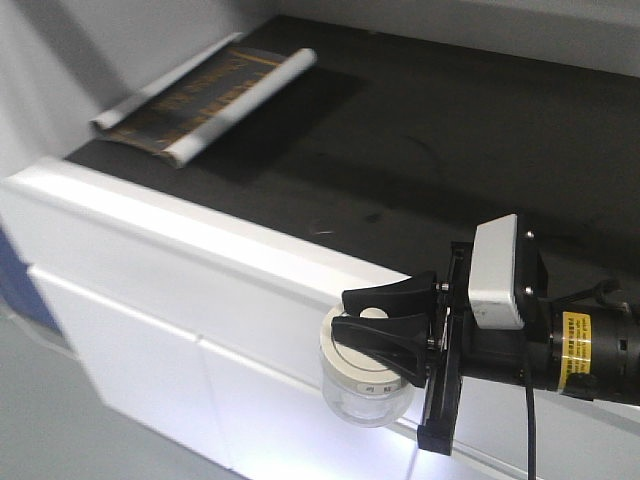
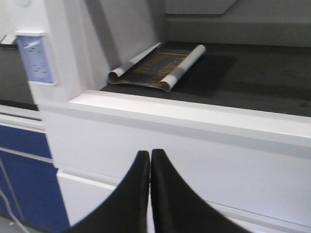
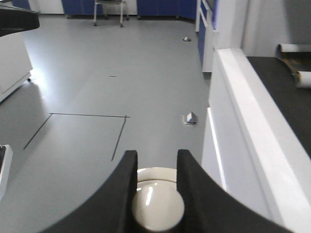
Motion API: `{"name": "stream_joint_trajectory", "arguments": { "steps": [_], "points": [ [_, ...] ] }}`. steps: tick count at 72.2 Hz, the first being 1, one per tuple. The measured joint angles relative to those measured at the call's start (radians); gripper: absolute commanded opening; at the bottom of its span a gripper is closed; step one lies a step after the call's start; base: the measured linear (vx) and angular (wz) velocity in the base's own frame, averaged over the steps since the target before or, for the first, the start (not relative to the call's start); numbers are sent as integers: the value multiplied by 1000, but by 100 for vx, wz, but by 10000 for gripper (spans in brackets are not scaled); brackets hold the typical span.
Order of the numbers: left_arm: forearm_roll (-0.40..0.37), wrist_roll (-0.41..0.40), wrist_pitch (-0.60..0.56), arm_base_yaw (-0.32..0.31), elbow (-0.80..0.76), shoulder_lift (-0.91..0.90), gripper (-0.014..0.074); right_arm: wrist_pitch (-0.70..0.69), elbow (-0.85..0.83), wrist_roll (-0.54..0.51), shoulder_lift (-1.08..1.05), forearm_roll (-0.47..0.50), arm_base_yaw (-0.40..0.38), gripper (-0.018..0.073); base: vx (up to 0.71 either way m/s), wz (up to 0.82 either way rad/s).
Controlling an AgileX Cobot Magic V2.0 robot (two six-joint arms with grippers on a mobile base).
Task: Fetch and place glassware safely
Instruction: 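Hold the jar in the right gripper while the base drives to the black bench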
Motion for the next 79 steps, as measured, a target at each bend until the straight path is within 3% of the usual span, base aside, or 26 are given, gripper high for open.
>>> {"name": "stream_joint_trajectory", "arguments": {
  "steps": [48,79],
  "points": [
    [0,0,0,0,0,0,-7,0,0,0,0,0,0,-1,-2,62],
    [0,0,0,0,0,0,-7,-1,0,0,0,0,0,-1,2,86]
  ]
}}
